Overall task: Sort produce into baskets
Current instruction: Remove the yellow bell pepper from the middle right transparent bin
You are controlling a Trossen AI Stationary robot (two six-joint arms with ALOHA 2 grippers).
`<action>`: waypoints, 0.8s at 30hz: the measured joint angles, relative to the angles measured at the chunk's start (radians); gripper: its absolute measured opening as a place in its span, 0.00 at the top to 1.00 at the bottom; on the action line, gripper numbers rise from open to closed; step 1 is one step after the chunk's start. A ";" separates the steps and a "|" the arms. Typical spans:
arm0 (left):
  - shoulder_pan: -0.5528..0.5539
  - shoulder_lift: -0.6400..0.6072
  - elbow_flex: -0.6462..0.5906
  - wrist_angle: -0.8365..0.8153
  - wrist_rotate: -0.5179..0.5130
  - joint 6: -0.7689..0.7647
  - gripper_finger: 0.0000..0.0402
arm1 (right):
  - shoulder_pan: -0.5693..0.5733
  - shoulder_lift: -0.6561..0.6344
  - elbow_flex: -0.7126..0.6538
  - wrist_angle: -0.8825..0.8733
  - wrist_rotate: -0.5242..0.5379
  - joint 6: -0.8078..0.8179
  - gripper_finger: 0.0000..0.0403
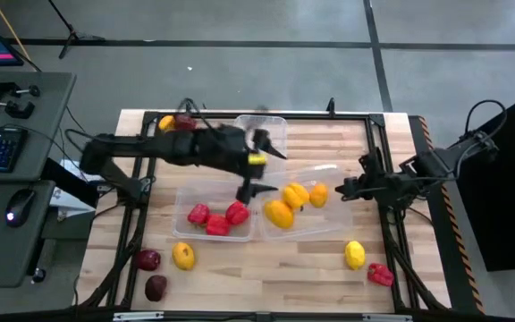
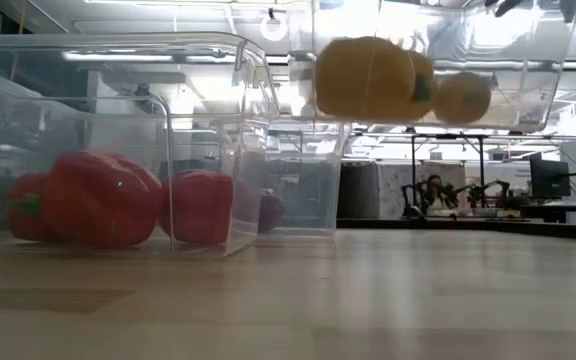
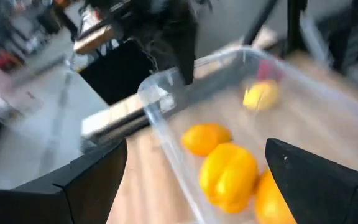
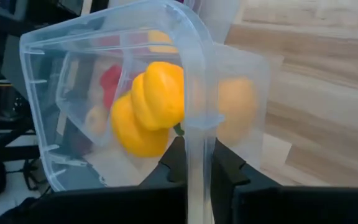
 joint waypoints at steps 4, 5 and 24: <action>-0.067 0.127 0.183 -0.119 -0.167 0.290 0.07 | -0.050 0.007 0.000 0.002 -0.039 -0.009 0.99; -0.080 0.154 0.217 -0.142 -0.206 0.350 0.07 | -0.062 0.010 0.000 0.003 -0.056 -0.008 0.99; -0.158 0.384 0.296 -0.285 -0.388 0.523 0.07 | -0.213 0.045 -0.001 0.159 -0.215 -0.202 0.99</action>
